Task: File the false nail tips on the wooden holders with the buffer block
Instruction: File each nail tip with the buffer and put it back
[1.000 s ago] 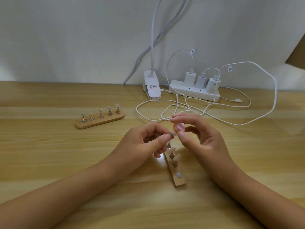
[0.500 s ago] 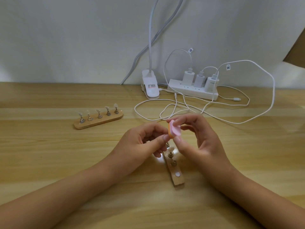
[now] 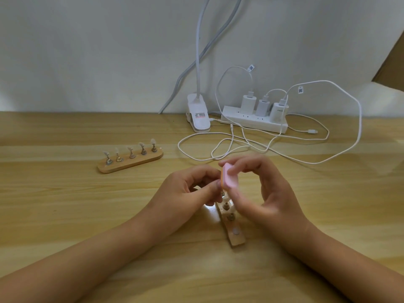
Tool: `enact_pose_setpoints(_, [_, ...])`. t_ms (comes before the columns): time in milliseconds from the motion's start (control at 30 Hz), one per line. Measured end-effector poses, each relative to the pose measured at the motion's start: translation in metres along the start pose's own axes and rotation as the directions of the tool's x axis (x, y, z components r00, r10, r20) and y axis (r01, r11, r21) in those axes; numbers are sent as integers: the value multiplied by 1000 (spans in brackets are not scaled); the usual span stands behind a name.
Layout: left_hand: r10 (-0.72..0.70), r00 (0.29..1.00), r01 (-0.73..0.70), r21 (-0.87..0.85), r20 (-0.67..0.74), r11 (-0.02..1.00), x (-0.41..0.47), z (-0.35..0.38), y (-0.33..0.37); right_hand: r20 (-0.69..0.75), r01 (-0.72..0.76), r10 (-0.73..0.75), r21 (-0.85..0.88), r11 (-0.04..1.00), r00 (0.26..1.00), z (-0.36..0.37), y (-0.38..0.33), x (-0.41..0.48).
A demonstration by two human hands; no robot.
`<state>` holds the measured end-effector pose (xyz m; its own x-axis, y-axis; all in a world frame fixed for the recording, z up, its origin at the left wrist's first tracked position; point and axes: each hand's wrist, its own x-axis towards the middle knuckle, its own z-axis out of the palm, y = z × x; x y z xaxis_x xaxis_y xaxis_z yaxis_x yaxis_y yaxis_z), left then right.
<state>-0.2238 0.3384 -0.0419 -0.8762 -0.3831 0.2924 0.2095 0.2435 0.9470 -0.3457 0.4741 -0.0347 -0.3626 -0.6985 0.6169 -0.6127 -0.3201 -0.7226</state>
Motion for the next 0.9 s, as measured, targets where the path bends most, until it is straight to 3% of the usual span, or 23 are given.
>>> enact_pose_setpoints(100, [-5,1000,5,-2,-11,1000,0,0,-1,-51,-97,99,46,994,994,-2,3,2])
enact_pose_setpoints(200, [5,1000,-5,9,-3,1000,0,1,0,-13,18,-18,18,1000,1000,0,-2,-1])
enact_pose_setpoints(333, [-16,999,15,-26,-28,1000,1,0,0,-50,-90,90,8,996,995,-2,1,0])
enact_pose_setpoints(467, [-3,1000,2,-38,-18,999,0,1,1,-5,62,-63,-74,995,998,0,-3,-2])
enact_pose_setpoints(567, [-25,999,23,-57,-34,998,1,-1,0,-54,-58,55,-52,997,997,-3,0,0])
enact_pose_setpoints(700, [-6,1000,5,-53,-24,999,1,0,0,-2,69,-69,-79,995,998,0,-4,-2])
enact_pose_setpoints(833, [-23,999,20,-83,-35,996,1,-1,1,-54,-61,59,-38,997,997,-2,-2,0])
enact_pose_setpoints(900, [-23,999,20,-83,-30,996,1,0,1,-46,-20,18,-56,998,999,-2,-3,-1])
